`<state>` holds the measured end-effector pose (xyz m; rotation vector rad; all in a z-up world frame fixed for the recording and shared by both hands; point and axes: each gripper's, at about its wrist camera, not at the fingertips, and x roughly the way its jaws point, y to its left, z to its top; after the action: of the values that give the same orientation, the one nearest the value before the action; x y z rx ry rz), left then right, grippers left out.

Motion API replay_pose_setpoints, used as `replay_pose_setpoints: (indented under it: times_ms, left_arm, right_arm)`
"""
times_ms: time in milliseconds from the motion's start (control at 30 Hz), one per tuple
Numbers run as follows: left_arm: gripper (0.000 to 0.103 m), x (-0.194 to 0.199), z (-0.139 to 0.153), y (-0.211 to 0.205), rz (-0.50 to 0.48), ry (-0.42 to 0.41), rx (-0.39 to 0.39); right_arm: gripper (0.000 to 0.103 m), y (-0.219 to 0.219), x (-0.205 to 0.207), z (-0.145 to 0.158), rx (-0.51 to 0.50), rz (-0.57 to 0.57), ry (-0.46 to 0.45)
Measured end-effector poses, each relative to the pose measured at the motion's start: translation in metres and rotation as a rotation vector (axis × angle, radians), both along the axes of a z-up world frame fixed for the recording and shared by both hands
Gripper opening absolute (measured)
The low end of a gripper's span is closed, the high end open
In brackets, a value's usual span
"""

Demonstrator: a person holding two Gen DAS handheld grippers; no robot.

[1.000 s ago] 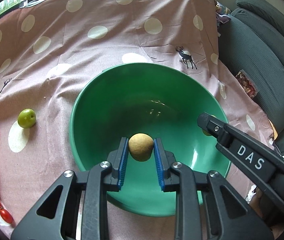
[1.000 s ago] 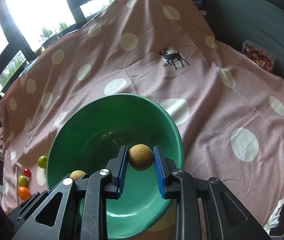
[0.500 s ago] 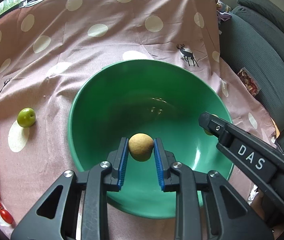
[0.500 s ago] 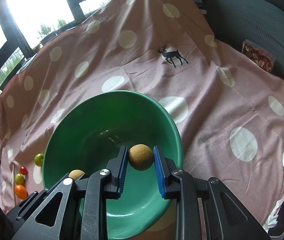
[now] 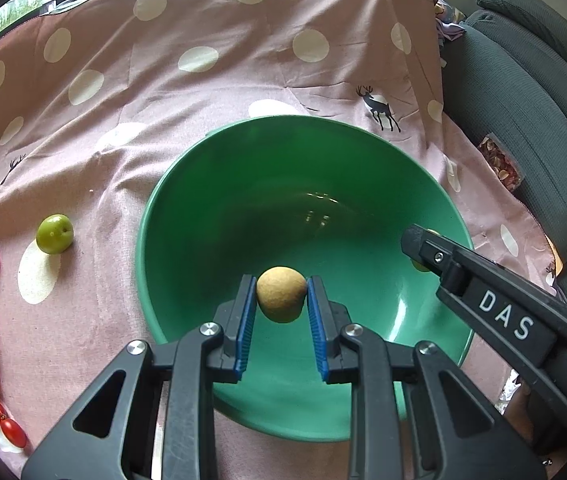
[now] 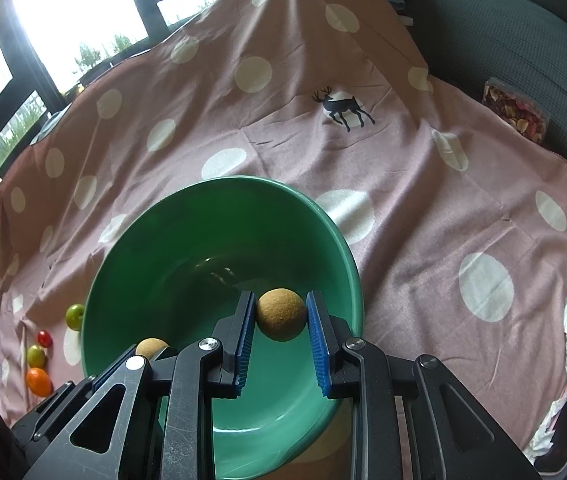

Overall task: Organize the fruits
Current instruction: 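Lower the tan ball into the green bowl and open the right gripper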

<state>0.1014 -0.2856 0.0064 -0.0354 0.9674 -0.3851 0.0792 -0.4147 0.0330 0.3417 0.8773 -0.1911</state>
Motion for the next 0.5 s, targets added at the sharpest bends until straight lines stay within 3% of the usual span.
replay_pose_setpoints:
  times_ms: [500]
  left_arm:
    - [0.026,0.0037,-0.0055,0.0069,0.028,0.003,0.049]
  right_arm:
    - [0.027,0.0015,-0.0004,0.0006,-0.006,0.018,-0.004]
